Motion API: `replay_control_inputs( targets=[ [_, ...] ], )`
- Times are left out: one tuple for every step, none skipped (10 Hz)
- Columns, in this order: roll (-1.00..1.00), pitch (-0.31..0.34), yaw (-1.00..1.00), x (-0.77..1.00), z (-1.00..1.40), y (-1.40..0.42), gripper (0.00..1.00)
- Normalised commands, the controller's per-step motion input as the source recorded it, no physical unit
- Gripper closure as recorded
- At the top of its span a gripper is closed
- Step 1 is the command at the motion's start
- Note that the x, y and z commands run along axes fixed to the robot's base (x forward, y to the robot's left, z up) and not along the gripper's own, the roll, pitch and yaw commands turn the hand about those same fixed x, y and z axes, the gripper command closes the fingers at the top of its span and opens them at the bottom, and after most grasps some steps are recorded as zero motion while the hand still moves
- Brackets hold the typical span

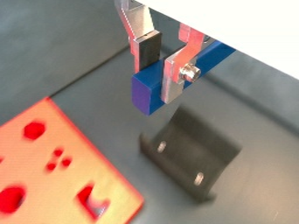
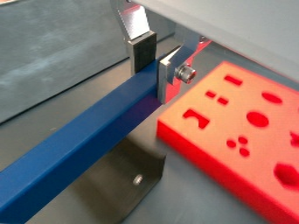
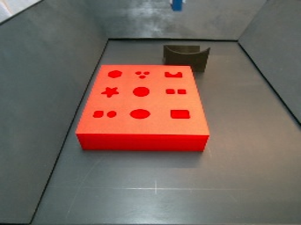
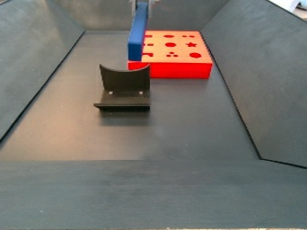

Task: Pick up the rectangle object. Move up. Place the rectangle object on the fixture. Regrasp the rectangle object. Move to above the board. Insert the rectangle object.
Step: Place the rectangle object on the fixture.

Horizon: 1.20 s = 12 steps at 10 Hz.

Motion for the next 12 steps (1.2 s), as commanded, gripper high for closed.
replay_control_inputs(
  targets=[
    [-1.00,0.134,0.04,0.63,-0.16,-0.21,1.00],
    [-1.00,0.146,0.04,0.52,-0.09,-0.11,1.00],
    [-1.00,0.160,0.02,0.40,-0.05,-0.04,1.00],
    [-1.00,0.165,0.02,0.35,-0.04,-0.02,1.00],
    [-1.00,0.176,0.00,0.23,-0.03,0.02,1.00],
    [-1.00,0.182,-0.01,0.18,-0.03,0.03,1.00],
    [-1.00,0.191,-0.04,0.09,-0.02,0.04,1.00],
    [-1.00,0.190,-0.05,0.07,-0.01,0.04,1.00],
    [-1.00,0.195,-0.08,0.06,-0.02,0.03,1.00],
    [-1.00,0.208,-0.10,0.08,-0.02,0.04,1.00],
    [-1.00,0.230,-0.15,0.09,-0.02,0.04,1.00],
    [-1.00,0.236,-0.18,0.09,-0.02,0.04,1.00]
  ],
)
